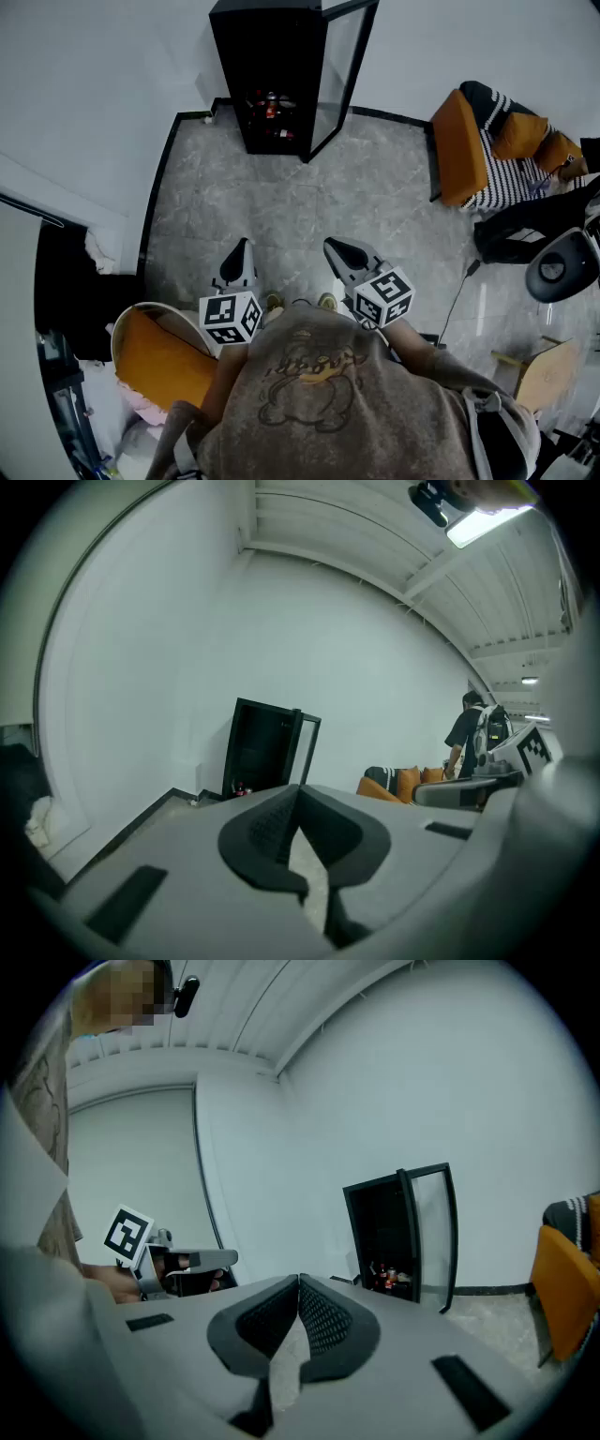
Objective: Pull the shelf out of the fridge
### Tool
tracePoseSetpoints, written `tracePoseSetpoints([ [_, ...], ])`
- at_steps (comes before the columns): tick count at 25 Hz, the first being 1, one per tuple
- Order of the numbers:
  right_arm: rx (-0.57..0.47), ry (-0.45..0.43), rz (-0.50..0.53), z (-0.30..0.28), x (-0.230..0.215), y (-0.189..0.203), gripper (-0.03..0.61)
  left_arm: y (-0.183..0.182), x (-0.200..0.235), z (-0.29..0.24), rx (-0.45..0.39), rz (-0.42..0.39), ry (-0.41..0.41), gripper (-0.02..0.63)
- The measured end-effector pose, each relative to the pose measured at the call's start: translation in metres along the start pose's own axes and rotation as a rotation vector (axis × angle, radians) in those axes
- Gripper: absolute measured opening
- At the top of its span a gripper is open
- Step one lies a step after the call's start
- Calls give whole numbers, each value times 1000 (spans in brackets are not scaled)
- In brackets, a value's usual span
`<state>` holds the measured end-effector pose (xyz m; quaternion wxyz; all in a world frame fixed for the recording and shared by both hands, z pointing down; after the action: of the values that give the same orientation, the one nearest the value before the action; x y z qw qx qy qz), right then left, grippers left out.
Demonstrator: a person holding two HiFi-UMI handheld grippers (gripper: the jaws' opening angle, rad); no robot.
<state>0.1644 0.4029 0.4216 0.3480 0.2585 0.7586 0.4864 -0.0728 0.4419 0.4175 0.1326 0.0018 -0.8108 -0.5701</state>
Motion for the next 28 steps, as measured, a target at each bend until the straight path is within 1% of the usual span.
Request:
tracePoseSetpoints([
  [9, -5, 5, 5, -8, 5, -1, 21, -1, 9, -1, -1, -5, 5, 3],
  [14, -50, -2, 7, -15, 9, -7, 21, -4, 19, -4, 1, -20, 26, 3],
  [20, -93, 31, 20, -42, 18, -14, 21, -11, 48, -14, -17, -53, 58, 3],
  [24, -90, 62, 23, -60, 35, -11, 21, -16, 67, -18, -28, -67, 99, 3],
  [28, -85, 96, 21, -65, 47, -8, 21, -19, 81, -18, -21, -75, 142, 3],
])
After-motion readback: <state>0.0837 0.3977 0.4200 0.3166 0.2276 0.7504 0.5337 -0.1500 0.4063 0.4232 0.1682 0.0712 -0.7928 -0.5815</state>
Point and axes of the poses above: the fingertips, and each gripper's own axes: z backward along the fingers, x to its left, y out of its underside, the point moved 8 cm from there along z, backward along the fingers, and after that the axes turned 1 degree about x, right-handed, at the moved point
